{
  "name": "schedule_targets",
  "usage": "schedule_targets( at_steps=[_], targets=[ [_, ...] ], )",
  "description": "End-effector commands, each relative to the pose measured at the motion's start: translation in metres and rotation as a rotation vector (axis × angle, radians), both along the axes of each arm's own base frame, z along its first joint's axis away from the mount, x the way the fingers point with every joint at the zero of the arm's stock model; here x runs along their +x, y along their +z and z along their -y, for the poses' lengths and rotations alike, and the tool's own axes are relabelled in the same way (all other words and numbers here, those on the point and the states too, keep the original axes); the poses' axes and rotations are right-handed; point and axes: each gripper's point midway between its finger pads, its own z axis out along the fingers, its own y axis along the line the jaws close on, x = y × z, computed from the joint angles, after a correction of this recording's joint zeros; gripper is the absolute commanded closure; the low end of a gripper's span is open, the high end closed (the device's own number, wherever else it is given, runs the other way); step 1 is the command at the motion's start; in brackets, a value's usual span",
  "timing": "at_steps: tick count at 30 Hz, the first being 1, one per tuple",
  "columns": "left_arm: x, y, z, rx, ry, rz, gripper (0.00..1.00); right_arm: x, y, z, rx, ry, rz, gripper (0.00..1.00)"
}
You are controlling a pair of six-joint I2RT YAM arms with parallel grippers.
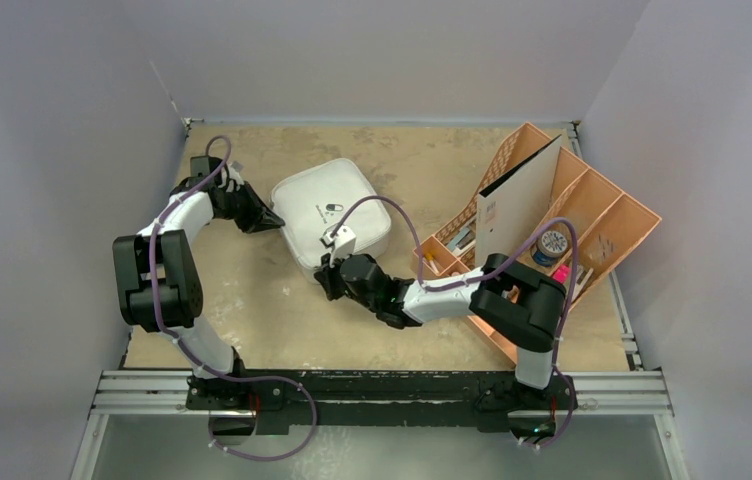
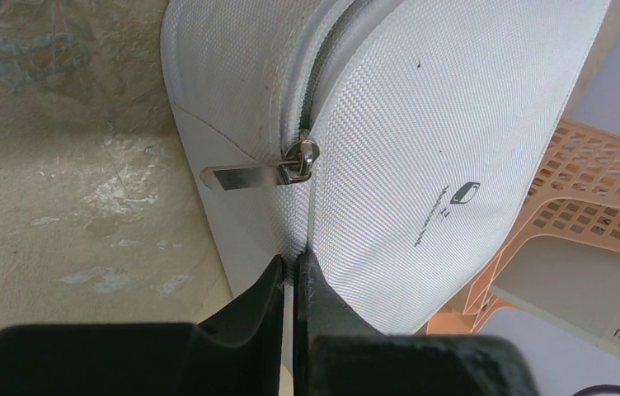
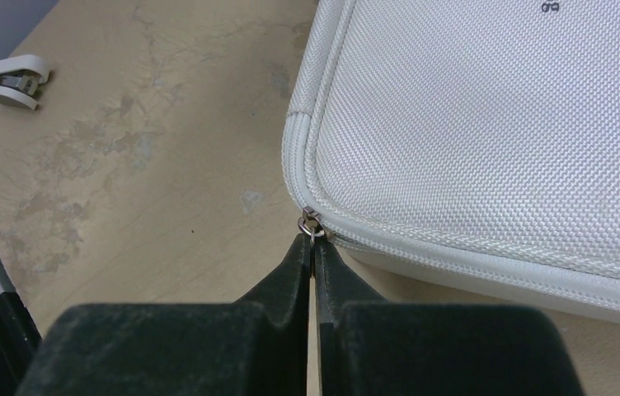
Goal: Organize the medicine kit
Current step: Zip the medicine box at the center of the board.
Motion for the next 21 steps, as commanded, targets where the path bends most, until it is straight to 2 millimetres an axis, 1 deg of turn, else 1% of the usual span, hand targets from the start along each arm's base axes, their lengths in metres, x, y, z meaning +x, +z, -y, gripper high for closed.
schedule_targets(
  at_steps=[1, 4, 5, 6, 7, 8, 10, 13, 17, 21],
  targets=[
    [-0.012, -0.034, -0.019, 0.109, 0.025, -0.077, 1.00, 0.010, 0.053, -0.013, 0.154, -0.002, 0.091, 1.00],
    [-0.012, -0.035, -0.019, 0.108, 0.024, -0.079, 1.00, 0.013, 0.047, -0.007, 0.136, -0.046, 0.065, 1.00],
    [-0.013, -0.036, -0.019, 0.107, 0.025, -0.082, 1.00, 0.015, 0.046, -0.005, 0.131, -0.054, 0.062, 0.98],
    [-0.013, -0.035, -0.019, 0.108, 0.025, -0.081, 1.00, 0.015, 0.044, -0.005, 0.124, -0.061, 0.054, 0.93],
    [-0.012, -0.035, -0.019, 0.109, 0.025, -0.079, 1.00, 0.014, 0.042, -0.005, 0.117, -0.062, 0.047, 0.90],
    [-0.012, -0.035, -0.019, 0.108, 0.025, -0.079, 1.00, 0.015, 0.042, -0.005, 0.114, -0.066, 0.043, 0.90],
    [-0.012, -0.035, -0.019, 0.108, 0.026, -0.079, 1.00, 0.016, 0.040, -0.005, 0.114, -0.070, 0.037, 1.00],
    [-0.012, -0.035, -0.020, 0.111, 0.023, -0.080, 1.00, 0.020, 0.037, -0.001, 0.107, -0.101, 0.042, 1.00],
    [-0.012, -0.036, -0.025, 0.141, 0.019, -0.093, 1.00, 0.026, 0.023, 0.024, 0.023, -0.182, 0.040, 1.00],
    [-0.009, -0.039, -0.034, 0.188, 0.011, -0.102, 1.00, 0.031, 0.007, 0.062, -0.084, -0.280, 0.048, 1.00]
  ],
)
